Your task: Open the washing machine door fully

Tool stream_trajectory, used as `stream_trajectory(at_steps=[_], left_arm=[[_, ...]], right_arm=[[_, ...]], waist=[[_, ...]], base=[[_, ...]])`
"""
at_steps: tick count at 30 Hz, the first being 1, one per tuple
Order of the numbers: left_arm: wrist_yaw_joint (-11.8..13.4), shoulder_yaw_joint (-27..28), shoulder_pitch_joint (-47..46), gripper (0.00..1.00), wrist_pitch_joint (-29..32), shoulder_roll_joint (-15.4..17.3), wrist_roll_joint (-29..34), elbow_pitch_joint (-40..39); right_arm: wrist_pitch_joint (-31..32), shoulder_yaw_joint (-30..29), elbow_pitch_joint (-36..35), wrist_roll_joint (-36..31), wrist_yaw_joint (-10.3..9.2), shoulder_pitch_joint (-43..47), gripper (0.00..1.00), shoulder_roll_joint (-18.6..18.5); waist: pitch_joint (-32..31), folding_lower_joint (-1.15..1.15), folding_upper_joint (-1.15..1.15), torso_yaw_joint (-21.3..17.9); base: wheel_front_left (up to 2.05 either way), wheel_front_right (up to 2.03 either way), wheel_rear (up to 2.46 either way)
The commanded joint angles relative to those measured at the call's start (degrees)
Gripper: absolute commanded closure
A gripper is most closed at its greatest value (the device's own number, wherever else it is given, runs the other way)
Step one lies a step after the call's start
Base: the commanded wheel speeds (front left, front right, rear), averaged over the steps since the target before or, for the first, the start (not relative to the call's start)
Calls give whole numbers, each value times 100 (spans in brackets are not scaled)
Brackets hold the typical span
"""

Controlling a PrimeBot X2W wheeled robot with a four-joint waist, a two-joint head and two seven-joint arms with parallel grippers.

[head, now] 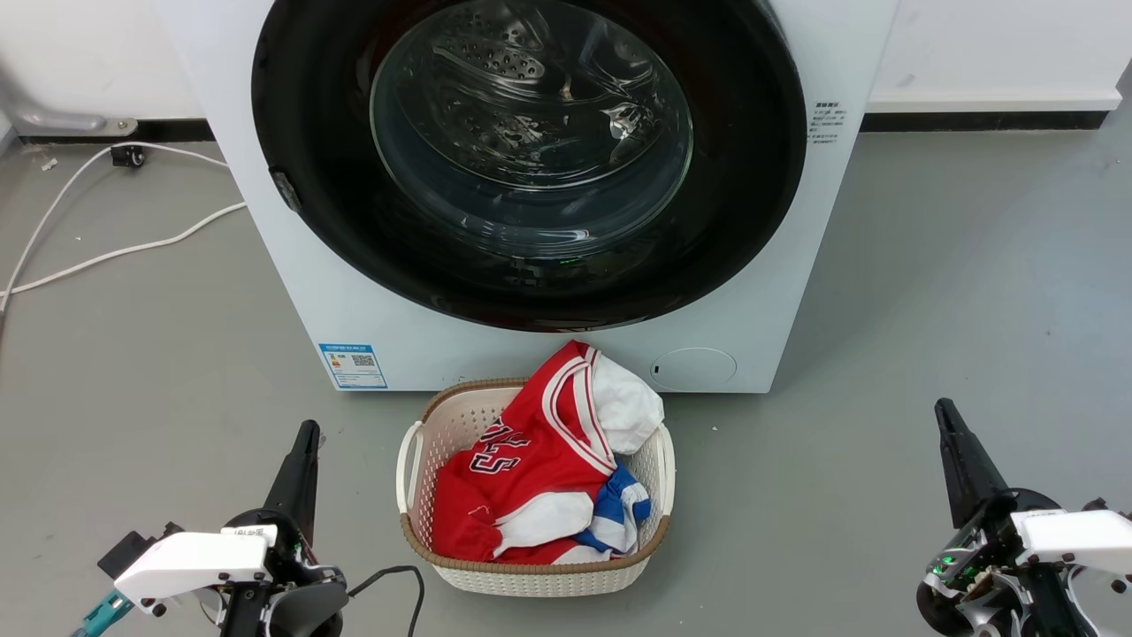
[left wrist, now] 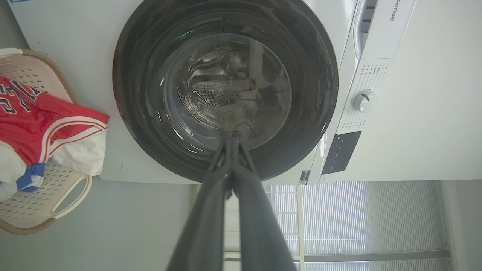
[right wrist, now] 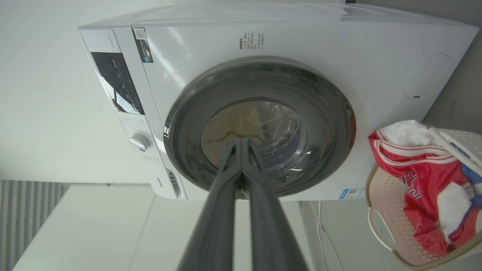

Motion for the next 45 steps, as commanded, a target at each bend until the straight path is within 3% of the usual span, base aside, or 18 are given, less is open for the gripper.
stream_trajectory(at_steps=[1,43,44,45], left_arm=[[-13,24,-45,100,7,-9,33,2],[-13,39,-47,100,21,-20,36,3],[2,9,7,0,3,-10,29,16],[3,-1,29,0,0,-13,30,55]], right_arm=[[12,-9,8,-24,0,-63,100,20],[33,-34,9,-48,0,-67,100,38],[13,-24,15,-20,0,9,0,19],[10,-19,55,-20,0,36,0,21]], waist=[[0,0,0,0],[0,0,0,0],[0,0,0,0],[0,0,0,0]], base=[[0,0,0],[0,0,0],[0,0,0],[0,0,0]])
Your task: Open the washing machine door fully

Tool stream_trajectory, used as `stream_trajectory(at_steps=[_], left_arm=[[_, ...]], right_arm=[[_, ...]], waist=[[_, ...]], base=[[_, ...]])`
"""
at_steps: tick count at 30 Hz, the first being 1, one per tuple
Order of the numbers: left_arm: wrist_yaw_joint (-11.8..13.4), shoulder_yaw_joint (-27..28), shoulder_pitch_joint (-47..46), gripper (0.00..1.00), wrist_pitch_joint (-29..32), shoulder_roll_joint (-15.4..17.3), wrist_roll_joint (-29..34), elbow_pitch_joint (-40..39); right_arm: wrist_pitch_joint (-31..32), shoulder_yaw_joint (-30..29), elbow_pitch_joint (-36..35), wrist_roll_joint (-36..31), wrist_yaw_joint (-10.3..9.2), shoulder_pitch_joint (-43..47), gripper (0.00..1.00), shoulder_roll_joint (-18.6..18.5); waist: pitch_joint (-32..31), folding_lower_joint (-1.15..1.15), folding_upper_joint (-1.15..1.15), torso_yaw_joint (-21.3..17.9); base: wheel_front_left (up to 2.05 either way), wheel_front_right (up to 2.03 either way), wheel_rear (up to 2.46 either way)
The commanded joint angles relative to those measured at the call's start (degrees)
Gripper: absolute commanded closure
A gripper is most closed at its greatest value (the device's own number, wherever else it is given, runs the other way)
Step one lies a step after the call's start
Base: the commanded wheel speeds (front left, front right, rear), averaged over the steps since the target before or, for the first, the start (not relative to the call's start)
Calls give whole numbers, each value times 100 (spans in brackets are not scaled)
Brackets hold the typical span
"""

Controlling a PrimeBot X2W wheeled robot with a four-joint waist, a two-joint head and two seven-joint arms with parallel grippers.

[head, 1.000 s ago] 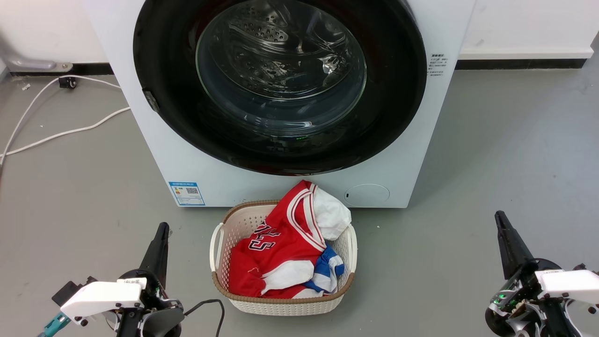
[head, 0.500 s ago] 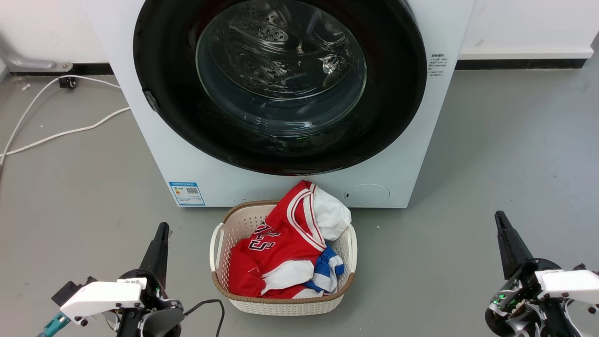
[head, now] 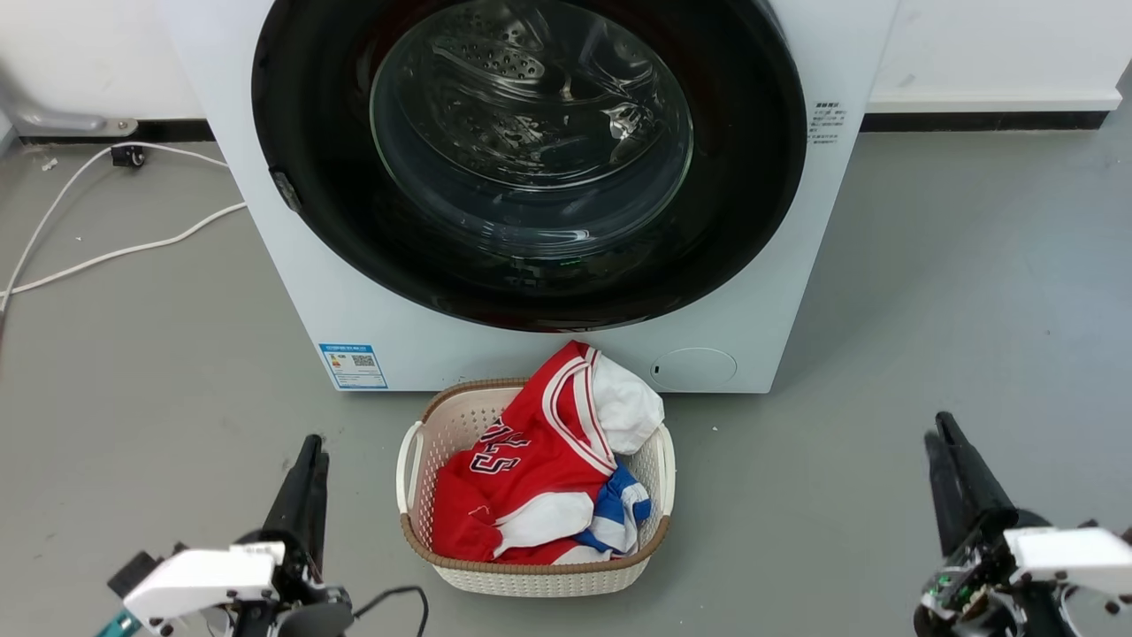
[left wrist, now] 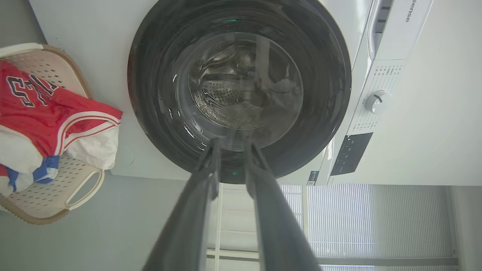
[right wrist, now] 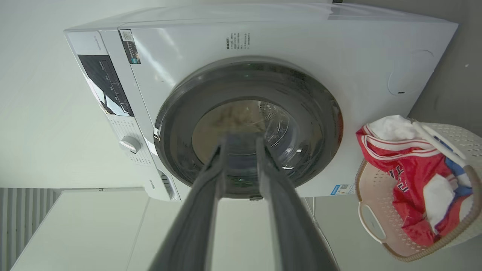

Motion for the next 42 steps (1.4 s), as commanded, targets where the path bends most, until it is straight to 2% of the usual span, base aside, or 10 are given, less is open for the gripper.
stream_trajectory(at_steps=[1,2,8,13,34,42], left_arm=[[1,-8,25,100,-9,-3,3,15],[1,-16,84,0,-10,-12,2,75],[1,-33,144,0,-174,-13,151,8],[68,12,141,0,-314,-13,658,-147],[723,-441,267,0,-827,-10,3478,-829],[985,-656,306,0,-992,75,4353,-927]], right_arm=[[-8,4,20,-3,0,23,100,2],[-7,6,71,-2,0,86,0,8],[-167,11,10,-208,0,174,0,13],[-308,-21,-140,-661,1,210,0,13],[-817,243,-1031,-3834,2,404,0,16],[-982,348,-1204,-4766,2,504,0,17]], waist=[[0,0,0,0],[0,0,0,0],[3,0,0,0],[9,0,0,0],[62,0,0,3],[81,0,0,4]], base=[[0,0,0],[0,0,0],[0,0,0],[0,0,0],[0,0,0],[0,0,0]])
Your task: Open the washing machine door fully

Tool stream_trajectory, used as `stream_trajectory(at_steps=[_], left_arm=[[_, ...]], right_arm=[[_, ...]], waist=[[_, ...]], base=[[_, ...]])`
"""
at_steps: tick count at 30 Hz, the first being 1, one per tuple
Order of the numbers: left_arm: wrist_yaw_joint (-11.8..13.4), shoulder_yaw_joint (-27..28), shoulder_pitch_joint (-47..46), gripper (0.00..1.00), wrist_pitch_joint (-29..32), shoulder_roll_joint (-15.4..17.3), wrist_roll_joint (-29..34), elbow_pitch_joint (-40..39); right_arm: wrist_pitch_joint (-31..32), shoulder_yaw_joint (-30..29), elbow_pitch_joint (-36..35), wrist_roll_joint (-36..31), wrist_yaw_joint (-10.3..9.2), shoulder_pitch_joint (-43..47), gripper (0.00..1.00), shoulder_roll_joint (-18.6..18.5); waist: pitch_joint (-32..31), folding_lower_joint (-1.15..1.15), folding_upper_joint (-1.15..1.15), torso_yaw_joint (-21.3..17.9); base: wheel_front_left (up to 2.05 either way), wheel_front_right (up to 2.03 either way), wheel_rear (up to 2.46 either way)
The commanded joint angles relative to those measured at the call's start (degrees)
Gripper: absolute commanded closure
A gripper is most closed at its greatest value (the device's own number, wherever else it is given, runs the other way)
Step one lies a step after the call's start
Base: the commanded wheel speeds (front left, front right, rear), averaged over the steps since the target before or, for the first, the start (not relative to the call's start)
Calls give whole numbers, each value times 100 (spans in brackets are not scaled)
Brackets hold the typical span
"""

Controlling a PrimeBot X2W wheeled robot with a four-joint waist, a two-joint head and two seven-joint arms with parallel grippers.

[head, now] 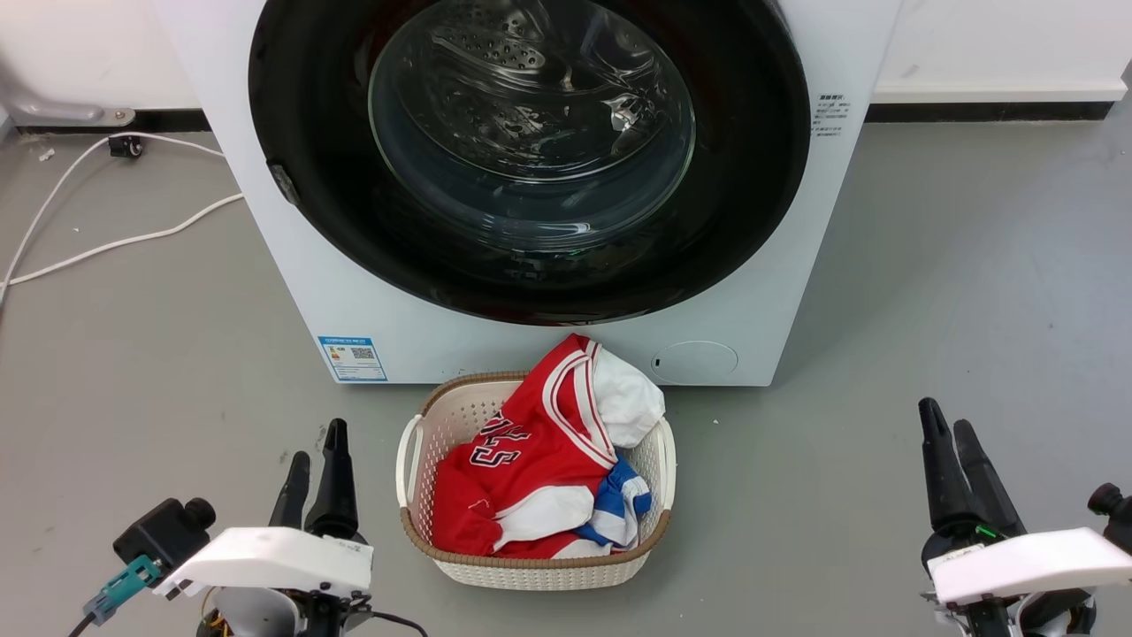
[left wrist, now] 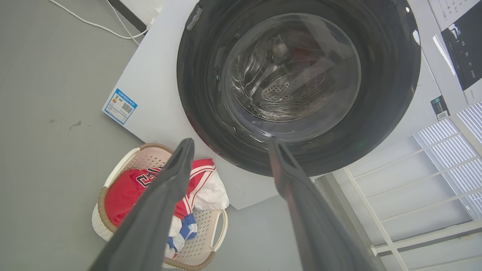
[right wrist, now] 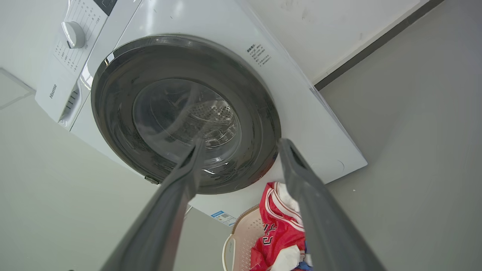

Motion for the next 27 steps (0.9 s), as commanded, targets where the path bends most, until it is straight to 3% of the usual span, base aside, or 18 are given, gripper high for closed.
stream_trajectory(at_steps=[1,8,27], left_arm=[[77,-66,-11,0,-73,64,264,-135],[279,-337,61,0,-245,183,967,-243],[514,-768,216,0,-560,327,2188,-441]], right_arm=[[-66,28,-154,-284,9,-28,0,-8],[-234,10,-334,-1054,10,85,0,-7],[-547,-22,-614,-2241,11,338,0,-4]], waist=[[2,0,0,1],[-18,0,0,11],[-47,0,0,22]], base=[[0,0,0],[0,0,0],[0,0,0]])
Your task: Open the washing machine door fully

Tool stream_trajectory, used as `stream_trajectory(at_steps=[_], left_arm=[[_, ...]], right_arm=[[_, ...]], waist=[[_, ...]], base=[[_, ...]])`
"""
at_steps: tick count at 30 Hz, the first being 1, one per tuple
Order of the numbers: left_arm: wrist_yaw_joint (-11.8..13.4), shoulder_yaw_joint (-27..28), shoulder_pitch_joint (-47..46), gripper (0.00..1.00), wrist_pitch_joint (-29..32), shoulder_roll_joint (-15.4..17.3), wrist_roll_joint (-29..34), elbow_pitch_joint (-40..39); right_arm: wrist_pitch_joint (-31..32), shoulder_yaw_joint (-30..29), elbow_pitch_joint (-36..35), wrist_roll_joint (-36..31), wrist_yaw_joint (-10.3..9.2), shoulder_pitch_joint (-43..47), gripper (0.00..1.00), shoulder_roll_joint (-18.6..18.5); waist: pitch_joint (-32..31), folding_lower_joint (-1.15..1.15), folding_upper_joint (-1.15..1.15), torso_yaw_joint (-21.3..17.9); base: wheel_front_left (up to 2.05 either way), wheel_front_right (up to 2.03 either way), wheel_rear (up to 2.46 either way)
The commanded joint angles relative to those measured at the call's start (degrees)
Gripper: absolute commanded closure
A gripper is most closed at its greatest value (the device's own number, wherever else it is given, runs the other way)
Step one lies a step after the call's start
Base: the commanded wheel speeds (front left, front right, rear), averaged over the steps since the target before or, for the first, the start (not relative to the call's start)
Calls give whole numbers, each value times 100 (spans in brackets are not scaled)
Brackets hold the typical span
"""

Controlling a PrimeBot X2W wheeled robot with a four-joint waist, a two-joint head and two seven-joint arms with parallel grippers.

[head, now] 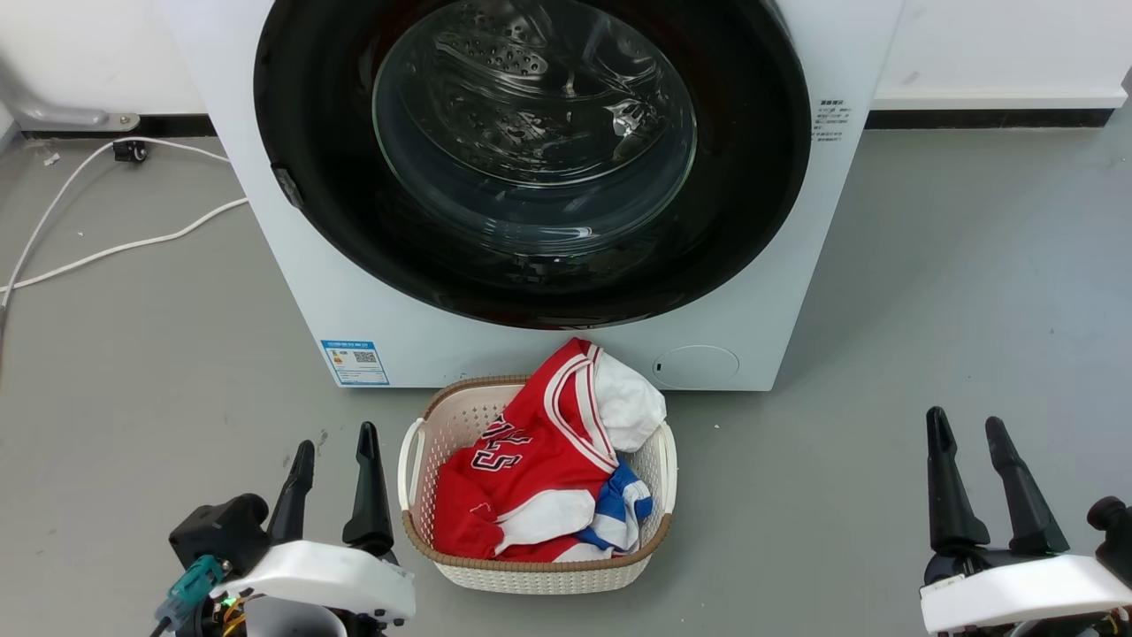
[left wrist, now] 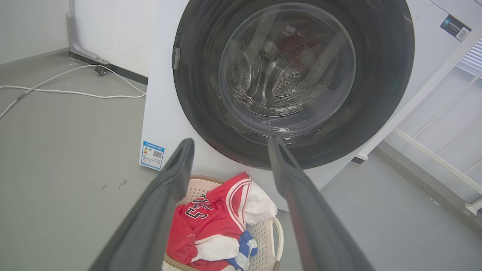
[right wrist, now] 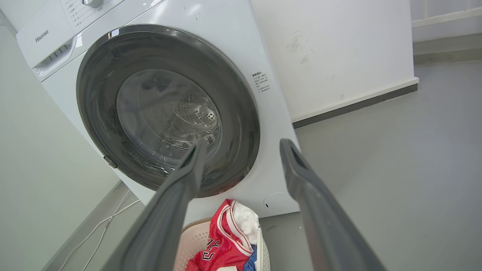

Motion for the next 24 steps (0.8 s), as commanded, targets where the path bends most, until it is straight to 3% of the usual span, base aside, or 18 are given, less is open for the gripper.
stream_trajectory(at_steps=[1,24], left_arm=[[49,-54,25,0,-77,20,213,-88],[29,-223,162,0,-377,-10,1353,-302]], right_arm=[[-65,-2,-107,-216,12,27,0,-4],[-366,-127,-430,-1104,13,201,0,0]], waist=[[0,0,0,1],[36,0,0,23]], base=[[0,0,0],[0,0,0]])
